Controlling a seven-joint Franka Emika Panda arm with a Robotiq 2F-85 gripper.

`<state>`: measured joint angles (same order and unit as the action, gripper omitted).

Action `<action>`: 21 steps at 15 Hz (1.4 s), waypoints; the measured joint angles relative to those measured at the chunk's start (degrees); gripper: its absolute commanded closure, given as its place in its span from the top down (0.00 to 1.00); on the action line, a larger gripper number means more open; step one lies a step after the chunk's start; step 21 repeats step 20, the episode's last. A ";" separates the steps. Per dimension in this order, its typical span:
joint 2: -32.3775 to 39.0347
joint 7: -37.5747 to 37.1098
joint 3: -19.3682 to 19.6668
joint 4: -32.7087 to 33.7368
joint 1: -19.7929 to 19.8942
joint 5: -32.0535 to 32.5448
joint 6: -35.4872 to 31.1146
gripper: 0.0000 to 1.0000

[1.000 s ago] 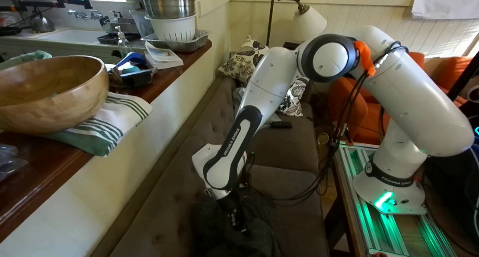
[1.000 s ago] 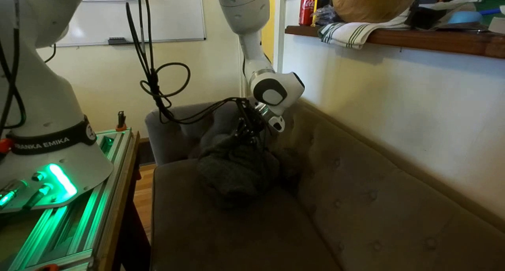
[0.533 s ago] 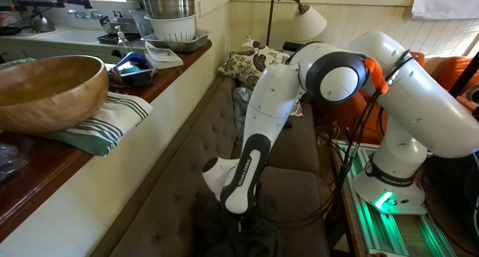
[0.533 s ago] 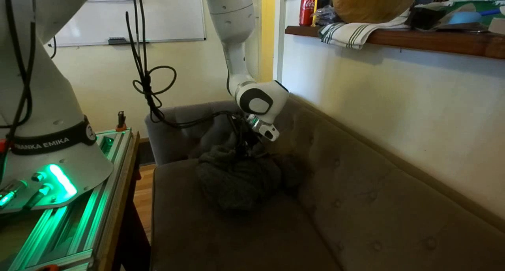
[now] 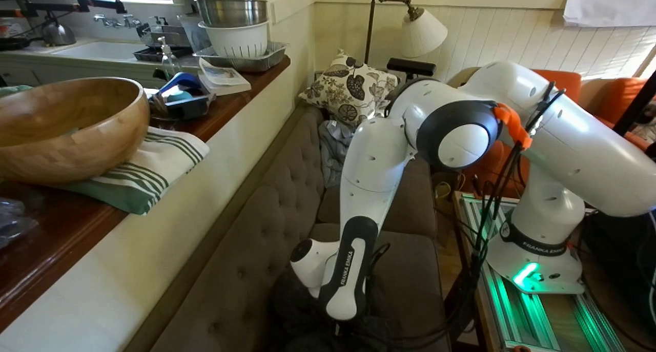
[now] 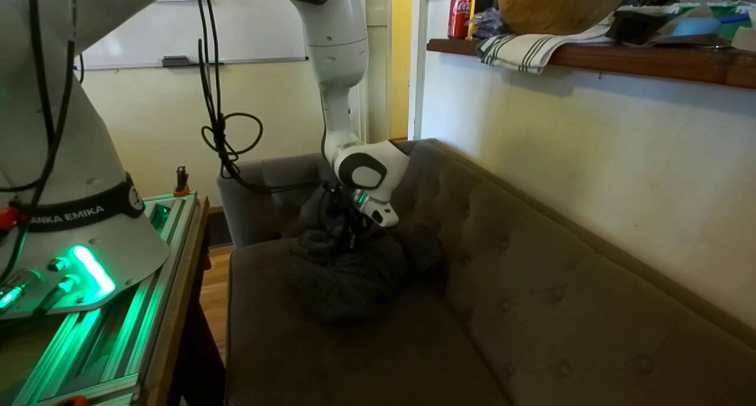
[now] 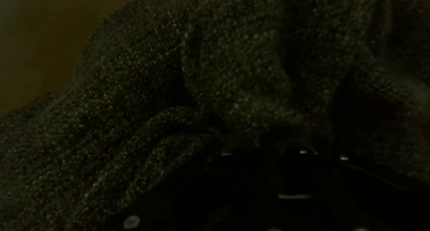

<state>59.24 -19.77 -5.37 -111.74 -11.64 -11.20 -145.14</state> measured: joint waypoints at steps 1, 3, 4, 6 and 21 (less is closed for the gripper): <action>-0.15 -0.06 -0.18 -0.45 0.33 -1.07 -1.14 0.57; -1.74 0.15 -0.84 -2.94 1.49 -3.40 -4.97 0.71; -3.41 1.07 -1.93 -5.40 2.78 -4.92 -8.47 0.77; -7.75 3.81 -4.94 -11.38 6.29 -7.16 -16.65 0.92; -40.38 11.10 -23.53 -47.04 33.45 -4.54 -42.61 1.00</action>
